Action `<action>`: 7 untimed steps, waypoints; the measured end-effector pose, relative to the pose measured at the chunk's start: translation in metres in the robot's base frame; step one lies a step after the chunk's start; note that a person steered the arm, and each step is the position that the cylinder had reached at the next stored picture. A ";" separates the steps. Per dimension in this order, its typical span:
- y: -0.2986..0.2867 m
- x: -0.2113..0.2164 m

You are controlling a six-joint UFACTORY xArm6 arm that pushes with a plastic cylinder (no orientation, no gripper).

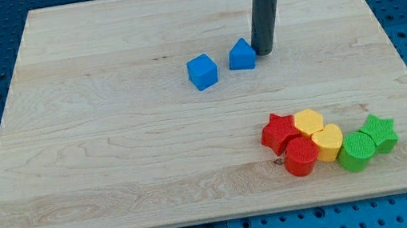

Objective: Move yourself towards the green star

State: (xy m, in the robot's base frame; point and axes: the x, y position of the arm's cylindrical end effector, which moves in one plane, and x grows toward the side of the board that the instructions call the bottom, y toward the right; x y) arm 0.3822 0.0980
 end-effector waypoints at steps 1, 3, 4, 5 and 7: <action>-0.012 0.002; -0.027 0.002; -0.027 0.004; -0.013 0.009; 0.033 0.030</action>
State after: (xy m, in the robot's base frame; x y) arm 0.4127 0.1314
